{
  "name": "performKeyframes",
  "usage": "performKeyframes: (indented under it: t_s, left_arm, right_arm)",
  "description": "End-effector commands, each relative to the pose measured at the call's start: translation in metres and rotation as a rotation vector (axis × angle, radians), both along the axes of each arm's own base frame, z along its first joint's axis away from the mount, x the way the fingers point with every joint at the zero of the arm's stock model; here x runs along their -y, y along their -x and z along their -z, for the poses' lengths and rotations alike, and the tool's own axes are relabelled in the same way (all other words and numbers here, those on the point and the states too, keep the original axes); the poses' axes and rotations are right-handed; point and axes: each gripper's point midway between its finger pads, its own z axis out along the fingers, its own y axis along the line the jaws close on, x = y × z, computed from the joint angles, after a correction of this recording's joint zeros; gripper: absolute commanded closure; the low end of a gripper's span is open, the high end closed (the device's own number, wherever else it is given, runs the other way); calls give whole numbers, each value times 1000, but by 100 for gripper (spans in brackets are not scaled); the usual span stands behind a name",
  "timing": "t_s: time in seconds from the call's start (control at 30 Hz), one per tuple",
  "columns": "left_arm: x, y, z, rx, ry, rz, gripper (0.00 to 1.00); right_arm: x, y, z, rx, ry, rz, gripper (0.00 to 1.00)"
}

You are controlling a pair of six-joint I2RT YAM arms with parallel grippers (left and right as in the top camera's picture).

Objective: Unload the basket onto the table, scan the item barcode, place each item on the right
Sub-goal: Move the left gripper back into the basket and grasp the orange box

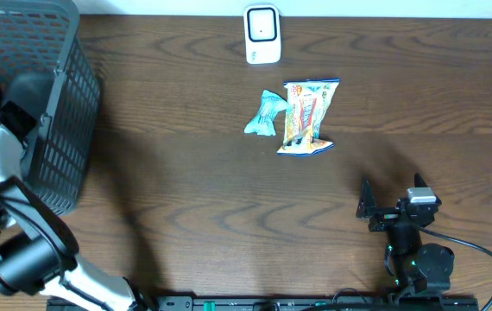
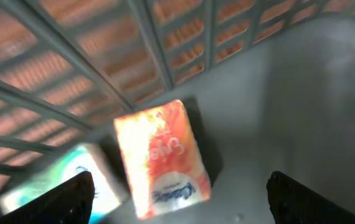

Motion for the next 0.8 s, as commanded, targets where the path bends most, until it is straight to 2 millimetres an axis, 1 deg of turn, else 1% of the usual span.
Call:
performKeyframes:
  t_s: [0.0, 0.1, 0.2, 0.37, 0.4, 0.43, 0.47, 0.57, 0.63, 0.73, 0.77]
  left_arm:
    - [-7, -7, 15, 62, 43, -105, 13]
    - [-14, -6, 30, 34, 20, -129, 13]
    - [-24, -1, 37, 4, -28, -168, 13]
    - [-26, -4, 50, 0, -26, -169, 15]
    - [-26, -4, 53, -5, -23, -169, 19]
    - [-26, -3, 56, -10, -20, -168, 26]
    - [-25, -2, 62, -23, -12, -168, 40]
    - [-22, 2, 68, -49, 6, -165, 56]
    - [-21, 3, 68, -54, 8, -165, 71]
    - [-20, 4, 61, -50, 5, -165, 92]
    - [-20, 4, 56, -45, 3, -165, 92]
  right_arm:
    - [3, 0, 2, -6, -10, 13, 1]
    - [3, 0, 2, -6, -10, 13, 1]
    - [3, 0, 2, -6, -10, 13, 1]
    - [3, 0, 2, -6, -10, 13, 1]
    - [3, 0, 2, -6, -10, 13, 1]
    - [3, 0, 2, -6, -10, 13, 1]
    - [3, 0, 2, -6, -10, 13, 1]
    - [3, 0, 2, -6, -10, 13, 1]
    - [3, 0, 2, -6, -10, 13, 1]
    - [3, 0, 2, -6, -10, 13, 1]
    - [3, 0, 2, -6, -10, 13, 1]
